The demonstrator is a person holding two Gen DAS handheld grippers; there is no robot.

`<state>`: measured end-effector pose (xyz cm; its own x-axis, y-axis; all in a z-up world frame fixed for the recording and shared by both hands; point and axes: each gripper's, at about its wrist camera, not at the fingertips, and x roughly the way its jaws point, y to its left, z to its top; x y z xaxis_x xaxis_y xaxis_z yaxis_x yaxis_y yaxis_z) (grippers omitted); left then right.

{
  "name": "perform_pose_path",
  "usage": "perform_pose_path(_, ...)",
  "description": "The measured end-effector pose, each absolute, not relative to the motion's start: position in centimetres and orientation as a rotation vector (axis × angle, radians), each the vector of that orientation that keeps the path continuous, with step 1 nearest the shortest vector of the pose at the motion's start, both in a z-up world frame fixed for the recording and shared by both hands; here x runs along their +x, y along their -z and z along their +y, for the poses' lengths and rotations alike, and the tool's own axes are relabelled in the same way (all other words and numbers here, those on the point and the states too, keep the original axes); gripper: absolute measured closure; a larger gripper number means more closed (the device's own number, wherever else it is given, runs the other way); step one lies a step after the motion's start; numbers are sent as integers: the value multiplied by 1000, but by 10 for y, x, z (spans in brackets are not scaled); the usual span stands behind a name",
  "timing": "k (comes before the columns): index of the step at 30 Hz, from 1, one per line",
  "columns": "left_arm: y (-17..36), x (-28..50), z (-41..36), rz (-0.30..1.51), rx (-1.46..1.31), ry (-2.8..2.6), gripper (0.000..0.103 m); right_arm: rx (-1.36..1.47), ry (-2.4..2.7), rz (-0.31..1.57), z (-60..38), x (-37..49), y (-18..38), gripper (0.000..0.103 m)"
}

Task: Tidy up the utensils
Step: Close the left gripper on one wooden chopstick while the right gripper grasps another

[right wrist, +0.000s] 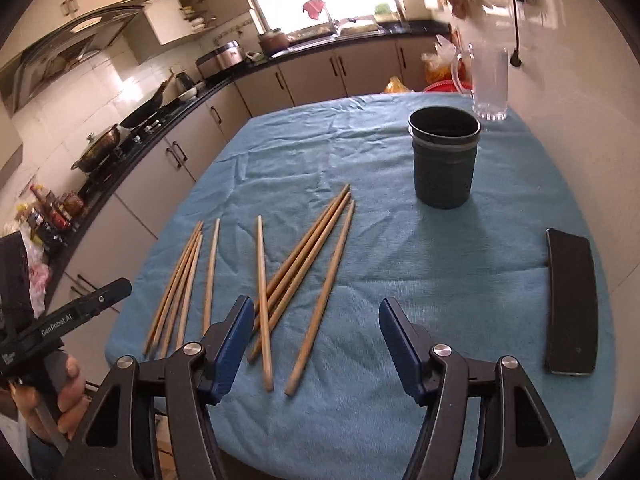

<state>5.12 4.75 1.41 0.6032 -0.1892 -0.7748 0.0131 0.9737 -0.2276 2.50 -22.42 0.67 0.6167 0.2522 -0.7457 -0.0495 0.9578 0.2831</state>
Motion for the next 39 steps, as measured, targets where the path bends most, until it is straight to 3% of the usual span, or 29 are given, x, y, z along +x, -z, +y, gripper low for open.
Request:
perform_pose_path(4,-7,81,34,979,-214,141,32,243,-193,931,-216,43,-3,46)
perform_pose_path(12,27,134,18,1122,-218,144,56,206,-184,927,-209,48,-1,46)
perform_pose_path(14,34,142,16,1144,-209,129,57,208,-179,932,-212,50,1,46)
perform_pose_path(18,48,156,9,1188,-181,120,77,220,-171,938,-219,52,3,46)
perform_pose_path(27,63,172,3,1200,-130,86,79,216,-193,958,-219,63,9,46)
perform_pose_path(28,63,173,3,1194,-119,80,82,216,-204,967,-217,67,9,46)
perform_pose_path(29,64,174,3,1188,-98,56,94,222,-215,976,-215,72,10,46)
perform_pose_path(39,41,162,24,1119,-192,133,96,189,-312,1082,-173,128,22,46)
